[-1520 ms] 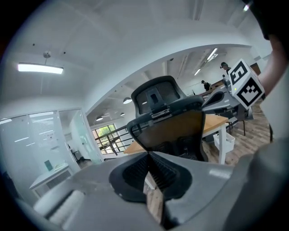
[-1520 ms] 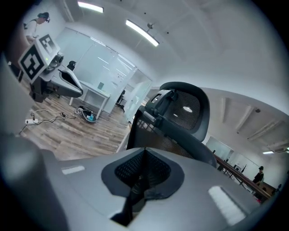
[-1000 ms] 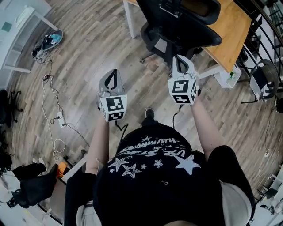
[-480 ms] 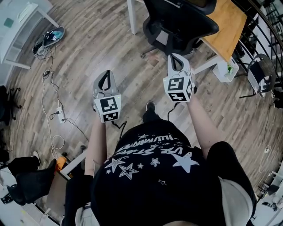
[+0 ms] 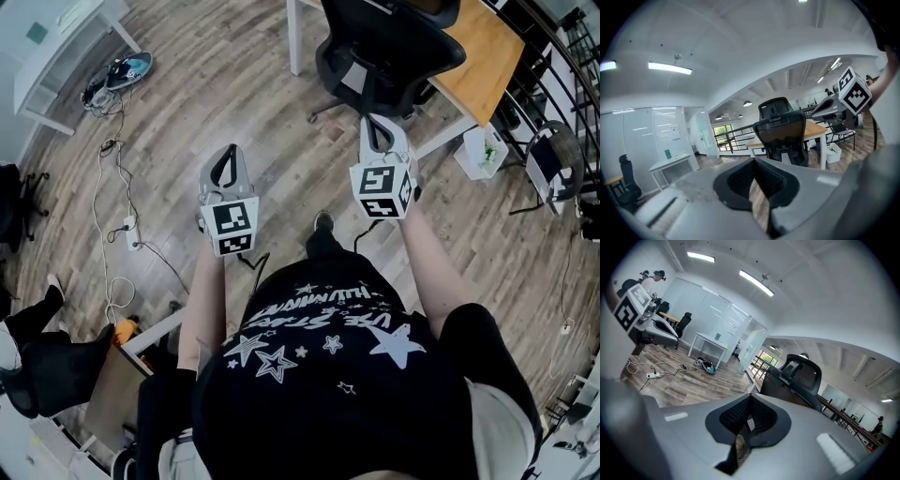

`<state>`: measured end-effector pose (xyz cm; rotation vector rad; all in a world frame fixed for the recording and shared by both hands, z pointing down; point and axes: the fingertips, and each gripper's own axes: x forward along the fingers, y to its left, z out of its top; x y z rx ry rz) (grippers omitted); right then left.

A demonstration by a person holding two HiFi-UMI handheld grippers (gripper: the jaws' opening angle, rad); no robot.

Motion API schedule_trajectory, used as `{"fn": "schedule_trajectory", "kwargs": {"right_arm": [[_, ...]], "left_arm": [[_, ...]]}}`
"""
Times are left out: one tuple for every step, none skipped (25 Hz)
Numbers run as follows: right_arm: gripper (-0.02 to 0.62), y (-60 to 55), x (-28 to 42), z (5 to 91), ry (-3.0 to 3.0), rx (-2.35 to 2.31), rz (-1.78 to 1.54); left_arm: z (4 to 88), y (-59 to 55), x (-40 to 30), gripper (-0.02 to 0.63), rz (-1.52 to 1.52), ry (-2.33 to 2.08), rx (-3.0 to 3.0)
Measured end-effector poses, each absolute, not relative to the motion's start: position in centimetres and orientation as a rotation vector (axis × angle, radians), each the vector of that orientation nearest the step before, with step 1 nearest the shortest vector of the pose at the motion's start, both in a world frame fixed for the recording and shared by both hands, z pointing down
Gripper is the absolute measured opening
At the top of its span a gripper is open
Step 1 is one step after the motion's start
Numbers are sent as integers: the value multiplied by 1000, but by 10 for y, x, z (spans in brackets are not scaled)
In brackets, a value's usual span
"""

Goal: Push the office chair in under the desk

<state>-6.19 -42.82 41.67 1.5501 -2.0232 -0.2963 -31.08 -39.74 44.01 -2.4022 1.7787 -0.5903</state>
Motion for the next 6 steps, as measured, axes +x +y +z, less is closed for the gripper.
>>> {"fn": "schedule_trajectory", "kwargs": {"right_arm": [[2,-423,-63,416,-2024,1550,-298],[2,-417,-63,416,-2025,1550,-299],[2,-411,-64,416,-2026,1551,-301],[2,-406,-63,416,-2027,1553,-302],[2,-400,-63,416,-2027,1556,-304],[2,-395,-63,417,-2027,1558,-306]], "left_arm": [[439,-393,-311,2,-586,1776,-2401],[438,-388,-310,2,-582,1774,-2400],[437,-383,-310,2,-577,1770,-2400],[436,-378,-308,2,-572,1765,-2400],[435,-373,-307,2,-567,1761,-2401],[434,-368,-306,2,-561,1756,-2401]]}}
